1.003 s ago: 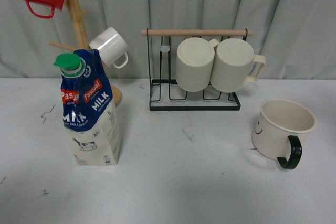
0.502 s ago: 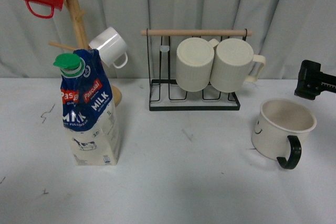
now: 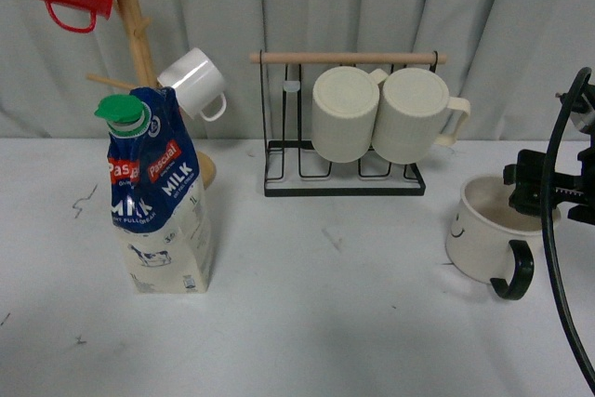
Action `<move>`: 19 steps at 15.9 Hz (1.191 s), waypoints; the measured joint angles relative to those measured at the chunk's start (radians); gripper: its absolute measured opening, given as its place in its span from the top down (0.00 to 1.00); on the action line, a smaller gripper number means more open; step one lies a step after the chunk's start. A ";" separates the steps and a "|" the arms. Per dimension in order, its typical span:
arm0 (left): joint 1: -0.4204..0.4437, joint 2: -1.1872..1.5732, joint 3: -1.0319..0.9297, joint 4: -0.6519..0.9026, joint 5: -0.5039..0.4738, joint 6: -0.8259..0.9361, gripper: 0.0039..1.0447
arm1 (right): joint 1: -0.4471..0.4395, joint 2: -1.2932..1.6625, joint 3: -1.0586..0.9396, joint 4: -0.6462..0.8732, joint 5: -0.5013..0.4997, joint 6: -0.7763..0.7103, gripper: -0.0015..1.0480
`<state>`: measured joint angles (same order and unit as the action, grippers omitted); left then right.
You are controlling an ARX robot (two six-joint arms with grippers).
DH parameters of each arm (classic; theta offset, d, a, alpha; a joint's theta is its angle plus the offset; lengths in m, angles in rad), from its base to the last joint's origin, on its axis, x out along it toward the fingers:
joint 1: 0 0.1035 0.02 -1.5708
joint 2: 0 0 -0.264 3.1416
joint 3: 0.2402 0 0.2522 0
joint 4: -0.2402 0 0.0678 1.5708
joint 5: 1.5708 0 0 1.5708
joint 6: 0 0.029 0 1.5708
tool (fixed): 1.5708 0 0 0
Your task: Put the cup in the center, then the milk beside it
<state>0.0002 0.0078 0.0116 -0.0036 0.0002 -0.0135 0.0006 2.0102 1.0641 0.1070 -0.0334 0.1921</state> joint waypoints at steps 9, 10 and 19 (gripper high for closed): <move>0.000 0.000 0.000 0.000 0.000 0.000 0.06 | 0.113 -0.130 -0.001 -0.068 -0.047 -0.008 0.97; 0.000 0.000 0.000 0.000 0.000 0.000 0.06 | 0.144 -0.136 0.013 -0.075 -0.046 -0.005 0.97; 0.000 0.000 0.000 0.000 0.000 0.000 0.06 | 0.299 -0.034 0.113 -0.154 0.050 0.065 0.97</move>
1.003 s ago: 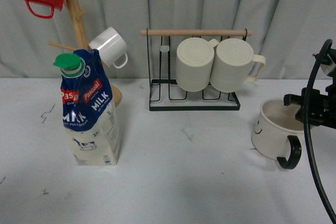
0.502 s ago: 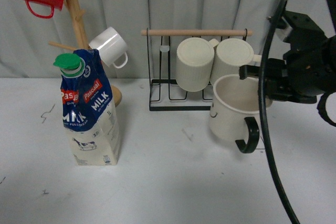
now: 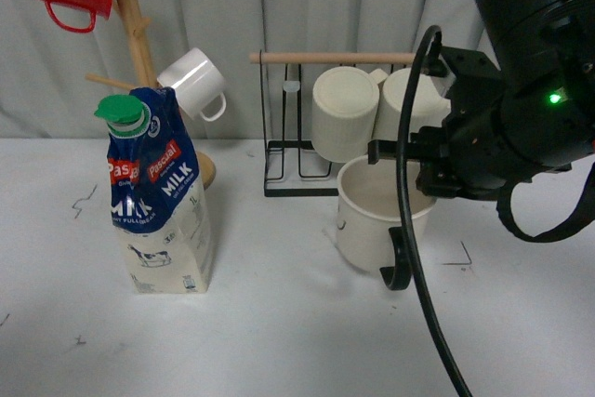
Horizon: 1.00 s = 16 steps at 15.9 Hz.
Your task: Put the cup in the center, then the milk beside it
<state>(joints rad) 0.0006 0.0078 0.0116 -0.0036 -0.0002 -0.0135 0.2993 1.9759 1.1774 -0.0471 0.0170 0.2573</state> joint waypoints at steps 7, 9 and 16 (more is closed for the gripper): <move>0.000 0.000 0.000 0.000 0.000 0.000 0.06 | 0.041 0.047 0.014 -0.021 0.068 0.057 0.97; 0.000 0.000 0.000 0.000 0.000 0.000 0.06 | 0.037 0.051 0.013 -0.016 0.071 0.062 0.97; 0.000 0.000 0.000 0.000 0.000 0.000 0.06 | 0.027 0.053 -0.010 0.012 0.053 0.067 0.94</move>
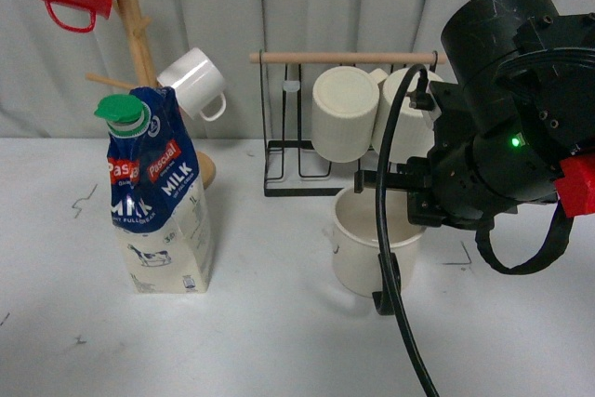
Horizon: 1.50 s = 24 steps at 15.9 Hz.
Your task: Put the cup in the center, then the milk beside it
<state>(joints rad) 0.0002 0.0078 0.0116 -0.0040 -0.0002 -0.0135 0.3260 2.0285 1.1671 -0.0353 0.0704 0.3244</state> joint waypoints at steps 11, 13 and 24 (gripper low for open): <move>0.000 0.000 0.000 0.000 0.000 0.000 0.06 | -0.098 -0.356 -0.060 0.111 -0.065 0.149 0.06; 0.000 0.000 0.000 0.001 0.000 0.000 0.06 | -0.104 -0.458 -0.207 0.475 0.080 0.041 0.19; 0.000 0.000 0.000 0.000 0.000 0.000 0.06 | -0.246 -1.506 -1.052 0.450 -0.001 -0.318 0.98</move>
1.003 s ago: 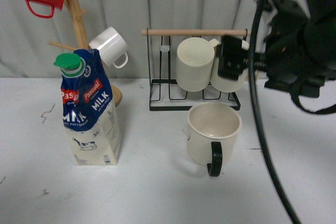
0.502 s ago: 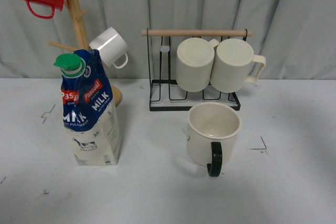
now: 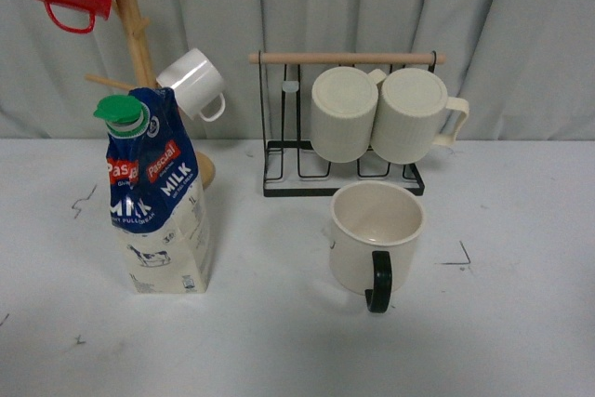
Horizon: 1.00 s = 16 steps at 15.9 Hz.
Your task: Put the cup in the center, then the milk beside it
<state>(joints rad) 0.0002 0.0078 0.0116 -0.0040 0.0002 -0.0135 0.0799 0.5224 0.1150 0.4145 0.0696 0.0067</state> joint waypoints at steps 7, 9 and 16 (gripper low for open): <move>0.000 0.000 0.000 0.000 0.000 0.000 0.06 | -0.080 -0.185 -0.074 -0.117 -0.069 -0.001 0.98; 0.000 0.000 0.000 0.000 0.000 0.000 0.06 | -0.080 -0.225 -0.104 -0.126 -0.070 -0.001 0.98; 0.000 0.000 0.000 0.000 0.000 0.000 0.06 | -0.080 -0.357 -0.104 -0.250 -0.069 -0.001 0.98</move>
<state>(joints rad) 0.0002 0.0078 0.0113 -0.0036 0.0002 -0.0135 -0.0002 0.1650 0.0113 0.1646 0.0002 0.0055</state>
